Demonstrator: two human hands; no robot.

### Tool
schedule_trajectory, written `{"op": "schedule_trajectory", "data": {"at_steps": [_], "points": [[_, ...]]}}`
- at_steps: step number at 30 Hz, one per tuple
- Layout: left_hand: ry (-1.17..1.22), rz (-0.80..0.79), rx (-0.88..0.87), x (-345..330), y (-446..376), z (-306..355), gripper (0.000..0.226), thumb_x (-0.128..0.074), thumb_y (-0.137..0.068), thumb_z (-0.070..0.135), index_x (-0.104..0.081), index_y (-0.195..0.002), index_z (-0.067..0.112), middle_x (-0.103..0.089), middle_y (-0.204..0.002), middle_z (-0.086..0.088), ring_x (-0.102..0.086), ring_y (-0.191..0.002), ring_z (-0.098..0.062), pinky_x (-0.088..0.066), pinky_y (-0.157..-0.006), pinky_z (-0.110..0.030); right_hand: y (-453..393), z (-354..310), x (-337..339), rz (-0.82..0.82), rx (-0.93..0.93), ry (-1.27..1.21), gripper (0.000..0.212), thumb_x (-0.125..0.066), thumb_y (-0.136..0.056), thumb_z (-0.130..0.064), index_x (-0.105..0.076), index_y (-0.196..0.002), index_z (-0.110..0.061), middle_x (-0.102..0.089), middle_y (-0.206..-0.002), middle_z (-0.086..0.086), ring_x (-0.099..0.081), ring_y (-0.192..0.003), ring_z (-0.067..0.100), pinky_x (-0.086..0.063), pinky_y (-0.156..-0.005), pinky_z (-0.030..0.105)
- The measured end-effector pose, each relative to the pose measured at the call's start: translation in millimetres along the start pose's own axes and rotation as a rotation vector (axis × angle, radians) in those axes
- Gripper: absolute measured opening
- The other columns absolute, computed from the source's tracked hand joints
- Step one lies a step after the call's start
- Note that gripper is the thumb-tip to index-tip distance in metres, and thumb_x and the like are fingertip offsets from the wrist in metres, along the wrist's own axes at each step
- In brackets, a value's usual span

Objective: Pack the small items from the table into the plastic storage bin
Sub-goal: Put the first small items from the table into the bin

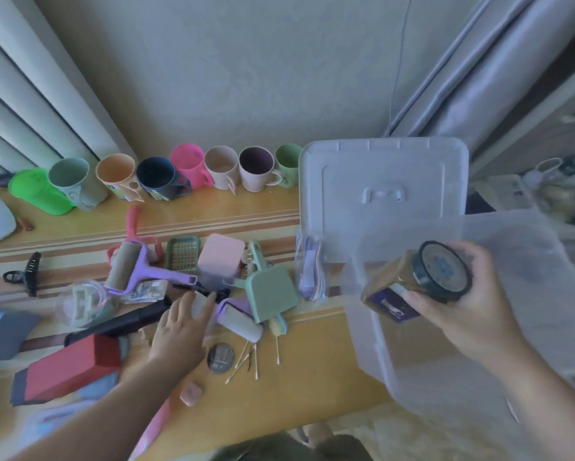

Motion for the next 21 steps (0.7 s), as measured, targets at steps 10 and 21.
{"op": "schedule_trajectory", "data": {"at_steps": [10, 21], "points": [[0.009, -0.034, 0.213, 19, -6, 15, 0.111, -0.070, -0.061, 0.019, -0.021, -0.157, 0.045, -0.039, -0.142, -0.016, -0.048, -0.117, -0.045, -0.045, -0.096, -0.055, -35, 140, 26, -0.144, -0.371, 0.053, 0.068, -0.097, -0.062, -0.024, -0.064, -0.119, -0.040, -0.076, -0.114, -0.012, -0.073, -0.105, 0.010, -0.060, -0.095, 0.047], [0.283, 0.279, 0.203, 106, 55, 108, 0.075, -0.075, -0.059, 0.026, -0.057, -0.131, 0.029, -0.042, -0.135, -0.021, -0.047, -0.121, -0.045, -0.051, -0.090, -0.057, -96, 194, -58, -0.439, -0.403, 0.123, 0.046, -0.088, -0.078, -0.042, -0.061, -0.114, -0.031, -0.066, -0.109, -0.009, -0.065, -0.095, 0.005, -0.051, -0.074, 0.023]]}}
Point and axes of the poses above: each hand's wrist, its own y-axis away from the middle knuckle, its own x-axis out of the back of the hand, z = x × y, the point moved 4 cm from there along -y, towards the middle knuckle
